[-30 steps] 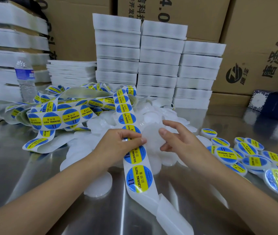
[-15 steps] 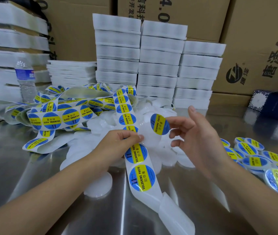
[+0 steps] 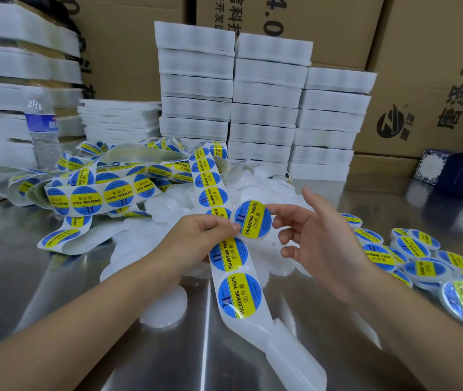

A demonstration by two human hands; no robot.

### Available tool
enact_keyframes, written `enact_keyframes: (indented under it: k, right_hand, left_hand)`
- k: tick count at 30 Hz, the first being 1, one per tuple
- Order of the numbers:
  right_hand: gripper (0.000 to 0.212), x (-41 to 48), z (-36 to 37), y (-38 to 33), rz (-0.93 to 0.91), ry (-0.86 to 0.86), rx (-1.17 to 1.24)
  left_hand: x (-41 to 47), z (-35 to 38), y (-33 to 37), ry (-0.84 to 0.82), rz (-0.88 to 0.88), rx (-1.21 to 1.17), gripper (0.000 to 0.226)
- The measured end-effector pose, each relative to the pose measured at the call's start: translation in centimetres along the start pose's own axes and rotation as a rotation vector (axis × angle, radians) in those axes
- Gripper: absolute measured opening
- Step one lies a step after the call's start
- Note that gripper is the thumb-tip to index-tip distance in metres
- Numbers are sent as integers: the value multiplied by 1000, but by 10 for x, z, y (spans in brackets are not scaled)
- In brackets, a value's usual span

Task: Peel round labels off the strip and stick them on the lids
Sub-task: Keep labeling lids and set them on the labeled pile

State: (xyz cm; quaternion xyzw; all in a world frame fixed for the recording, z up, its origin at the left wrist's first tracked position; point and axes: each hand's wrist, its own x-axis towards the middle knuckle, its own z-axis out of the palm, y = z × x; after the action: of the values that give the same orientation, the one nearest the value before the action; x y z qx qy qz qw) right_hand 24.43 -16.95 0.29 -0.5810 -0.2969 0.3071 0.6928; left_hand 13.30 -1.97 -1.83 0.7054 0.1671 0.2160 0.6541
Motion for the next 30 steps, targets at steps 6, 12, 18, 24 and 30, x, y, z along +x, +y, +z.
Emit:
enact_keyframes:
  k: [6,12,18,24,30]
  right_hand:
    - [54,0,1,2,2,-6,-13]
    - [52,0,0,2,-3,-2,-43]
    - [48,0,1,4,-102,80,-258]
    - [46,0,3,9,-245,187,-595]
    - [29,-3,3,13,-346,211,-686]
  left_hand:
    - [1,0,1,9,2,3,24]
    - [2,-1,-1,13,3,3,22]
    - [3,-1,-1,18,7,-2,22]
    - [3,-2,-1,26,3,2,25]
    - [3,-2,0,33,3,12,26]
